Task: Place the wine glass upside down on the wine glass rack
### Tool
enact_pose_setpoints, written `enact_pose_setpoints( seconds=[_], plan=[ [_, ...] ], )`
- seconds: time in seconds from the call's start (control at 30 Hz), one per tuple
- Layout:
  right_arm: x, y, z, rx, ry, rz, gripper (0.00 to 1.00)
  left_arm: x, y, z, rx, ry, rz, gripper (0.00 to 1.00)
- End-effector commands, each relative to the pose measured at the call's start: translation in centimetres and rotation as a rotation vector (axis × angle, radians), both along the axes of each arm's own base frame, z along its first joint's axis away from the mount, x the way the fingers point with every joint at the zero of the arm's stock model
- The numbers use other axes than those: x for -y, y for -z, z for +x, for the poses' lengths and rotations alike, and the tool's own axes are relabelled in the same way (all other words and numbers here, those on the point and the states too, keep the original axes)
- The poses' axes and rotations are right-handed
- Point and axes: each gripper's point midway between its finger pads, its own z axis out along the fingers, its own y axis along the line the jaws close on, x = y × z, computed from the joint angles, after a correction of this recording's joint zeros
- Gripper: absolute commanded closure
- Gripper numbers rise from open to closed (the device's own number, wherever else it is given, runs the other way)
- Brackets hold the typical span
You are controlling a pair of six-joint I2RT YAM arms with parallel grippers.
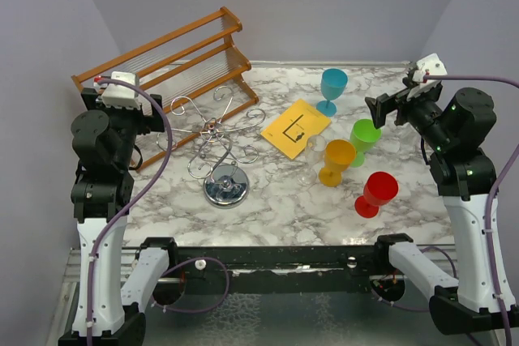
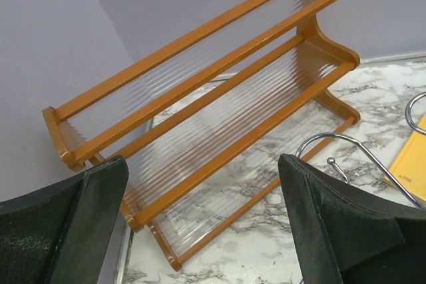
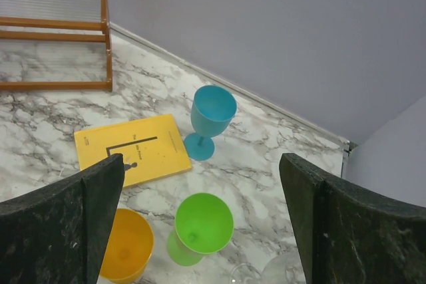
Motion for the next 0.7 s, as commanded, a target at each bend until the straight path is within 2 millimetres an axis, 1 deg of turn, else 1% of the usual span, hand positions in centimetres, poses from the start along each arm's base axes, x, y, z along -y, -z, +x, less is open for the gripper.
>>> enact_pose_setpoints(
  seconds=[0.0, 0.23, 0.37, 0.5, 0.67],
  plan=[
    [0.5, -0.8, 0.4, 0.045, 0.033, -0.015, 0.00, 0.6, -1.3, 0.1, 0.046, 0.035, -0.009, 0.01],
    [0.5, -0.8, 0.8, 0.046, 0.035, -0.019, 0.00, 0.8, -1.6, 0.3, 0.052, 0.047, -0.011, 0.01],
    [0.6, -1.1, 1.1, 0.048, 0.040, -0.025, 0.00, 1.3, -2.1, 0.1, 0.053, 0.081, -0.004, 0.01],
    [0.3, -1.4, 1.2, 0.047, 0.022, -0.040, 0.01, 3.4, -3.5, -0.4, 0.057, 0.201, 0.003, 0.01],
    [-0.4, -0.6, 1.5, 0.025, -0.024, -0.052, 0.00, 7.3, -5.1, -1.8, 0.034, 0.434, -0.003, 0.01]
  ],
)
